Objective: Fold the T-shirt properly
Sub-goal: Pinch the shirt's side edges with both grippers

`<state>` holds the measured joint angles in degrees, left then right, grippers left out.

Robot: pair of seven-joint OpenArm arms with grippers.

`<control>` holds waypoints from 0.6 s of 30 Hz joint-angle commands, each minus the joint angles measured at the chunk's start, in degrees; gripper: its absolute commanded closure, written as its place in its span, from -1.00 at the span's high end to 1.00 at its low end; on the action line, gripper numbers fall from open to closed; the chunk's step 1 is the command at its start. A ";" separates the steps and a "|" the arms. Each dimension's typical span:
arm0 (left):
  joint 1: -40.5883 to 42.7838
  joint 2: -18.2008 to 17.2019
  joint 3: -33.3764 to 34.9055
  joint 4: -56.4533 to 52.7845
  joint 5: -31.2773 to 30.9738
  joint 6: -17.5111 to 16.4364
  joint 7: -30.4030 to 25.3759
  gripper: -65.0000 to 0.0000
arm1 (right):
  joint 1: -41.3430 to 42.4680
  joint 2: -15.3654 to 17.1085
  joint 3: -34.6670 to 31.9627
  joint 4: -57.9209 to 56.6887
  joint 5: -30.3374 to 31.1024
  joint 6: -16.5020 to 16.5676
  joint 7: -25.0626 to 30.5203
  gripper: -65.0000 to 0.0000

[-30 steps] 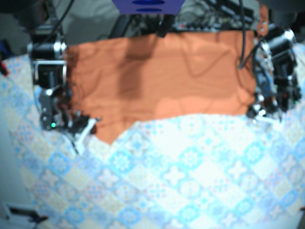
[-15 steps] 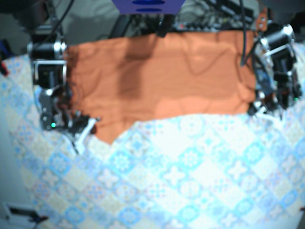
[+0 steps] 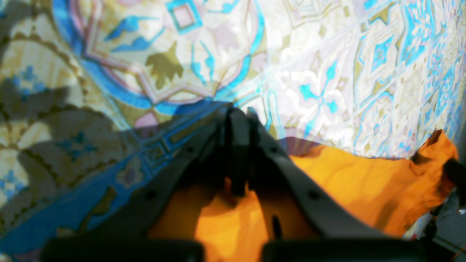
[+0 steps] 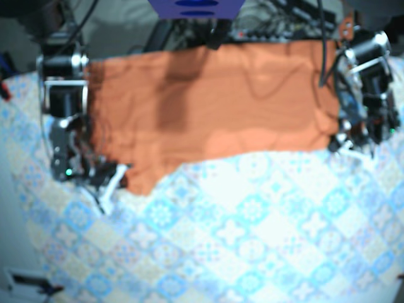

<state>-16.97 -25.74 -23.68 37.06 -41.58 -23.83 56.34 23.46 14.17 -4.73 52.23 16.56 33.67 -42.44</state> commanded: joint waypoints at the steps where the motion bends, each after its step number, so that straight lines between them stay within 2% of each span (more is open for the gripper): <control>1: -0.48 -1.12 0.08 0.70 0.66 0.32 0.41 -1.00 | 0.49 0.73 0.29 1.88 0.63 0.22 0.19 -1.00; 9: 0.66 -1.38 0.08 0.79 0.57 0.23 0.41 -1.00 | -3.29 0.90 0.73 8.92 0.63 0.22 -2.00 -1.00; 11: 1.54 -1.47 0.08 1.05 0.22 0.23 0.41 -1.00 | -4.25 1.96 0.82 9.79 0.72 0.22 -2.62 -1.00; 15: 3.74 -1.47 0.08 6.41 0.40 0.23 1.99 -1.00 | -5.84 2.13 0.82 12.17 0.72 0.22 -2.80 -1.00; 18: 4.18 -1.30 0.08 10.28 0.40 0.23 4.45 -1.00 | -7.33 3.80 0.82 14.10 0.81 0.22 -3.15 -1.00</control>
<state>-11.70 -25.87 -23.57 46.35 -40.75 -23.75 60.20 14.74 16.75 -4.25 65.19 16.80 33.87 -46.39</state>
